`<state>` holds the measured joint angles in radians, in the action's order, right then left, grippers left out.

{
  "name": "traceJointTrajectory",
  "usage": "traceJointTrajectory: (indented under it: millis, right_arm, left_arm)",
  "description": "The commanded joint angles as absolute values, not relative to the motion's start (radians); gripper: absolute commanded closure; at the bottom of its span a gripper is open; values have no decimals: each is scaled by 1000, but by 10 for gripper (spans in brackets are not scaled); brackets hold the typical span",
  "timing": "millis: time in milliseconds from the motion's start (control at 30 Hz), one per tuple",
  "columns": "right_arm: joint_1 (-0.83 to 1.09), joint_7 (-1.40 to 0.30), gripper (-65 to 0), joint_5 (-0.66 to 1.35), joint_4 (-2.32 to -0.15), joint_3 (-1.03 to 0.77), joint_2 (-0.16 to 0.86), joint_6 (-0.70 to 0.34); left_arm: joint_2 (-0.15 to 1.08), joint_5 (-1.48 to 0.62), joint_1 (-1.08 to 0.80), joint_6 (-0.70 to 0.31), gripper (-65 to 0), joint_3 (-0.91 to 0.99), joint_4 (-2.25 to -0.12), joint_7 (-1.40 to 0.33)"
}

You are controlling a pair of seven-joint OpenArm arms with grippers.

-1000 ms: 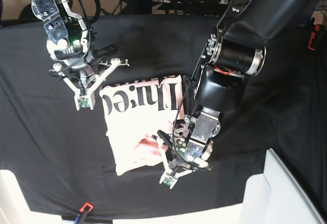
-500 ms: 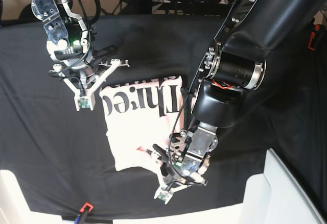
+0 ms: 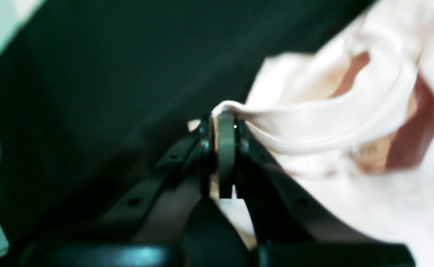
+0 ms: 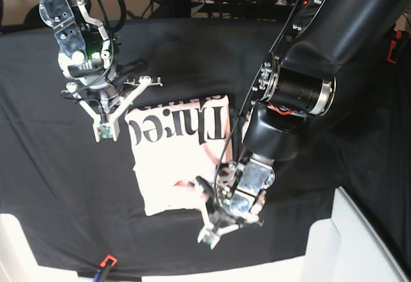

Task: Fold the T-shirt properly
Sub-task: 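Pinch the shirt's hem corner with the left gripper and smooth it flat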

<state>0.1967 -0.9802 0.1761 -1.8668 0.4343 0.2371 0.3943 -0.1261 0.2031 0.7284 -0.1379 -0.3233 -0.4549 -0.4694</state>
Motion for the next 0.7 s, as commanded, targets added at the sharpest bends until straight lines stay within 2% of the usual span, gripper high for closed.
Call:
traceJointTrajectory:
  millis: [0,133,267,400,667]
  right_arm:
    - [186,-963,-58,168,-1880,430,242,398]
    - [186,-963,-58,168,-1882,430,242,398]
    - [188,-963,-58,168,-1882,430,240,398]
    - [191,-963,-58,168,-1882,430,240,398]
    - [193,-963,-58,168,-1882,430,240,398]
  left_arm:
    - [-133,237,762,-131,-12,-325,-470,-449]
    - [-140,340,753,-131,-12,-314,-467,-412]
    - [-140,341,750,-122,-13,-312,-467,-401]
    - [-142,341,750,-35,-17,-321,-469,-381]
    - [-143,341,748,-33,-18,-321,-467,-334]
